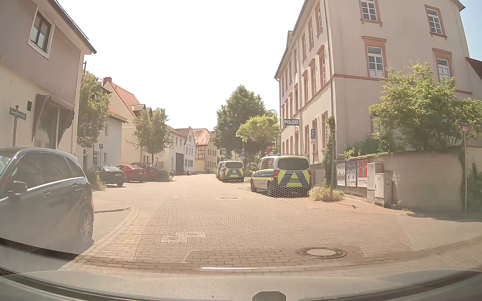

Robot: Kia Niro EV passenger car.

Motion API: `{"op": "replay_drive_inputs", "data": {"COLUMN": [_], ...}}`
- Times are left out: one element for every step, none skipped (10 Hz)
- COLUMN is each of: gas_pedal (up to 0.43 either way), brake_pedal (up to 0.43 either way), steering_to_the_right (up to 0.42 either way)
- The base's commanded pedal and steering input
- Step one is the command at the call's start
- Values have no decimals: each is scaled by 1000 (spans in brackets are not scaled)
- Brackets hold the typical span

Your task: Follow the waypoints while adhering to traffic rules and regulations

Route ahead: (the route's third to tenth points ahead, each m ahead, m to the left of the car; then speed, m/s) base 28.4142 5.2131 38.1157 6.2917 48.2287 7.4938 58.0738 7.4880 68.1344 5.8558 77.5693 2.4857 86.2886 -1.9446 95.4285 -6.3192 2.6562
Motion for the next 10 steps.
{"op": "replay_drive_inputs", "data": {"gas_pedal": [0, 0, 0, 0, 0, 0, 59, 79, 138, 169], "brake_pedal": [12, 0, 0, 0, 0, 0, 0, 0, 0, 0], "steering_to_the_right": [-33, -33, -32, -30, -29, -30, -33, -35, -34, -34]}}
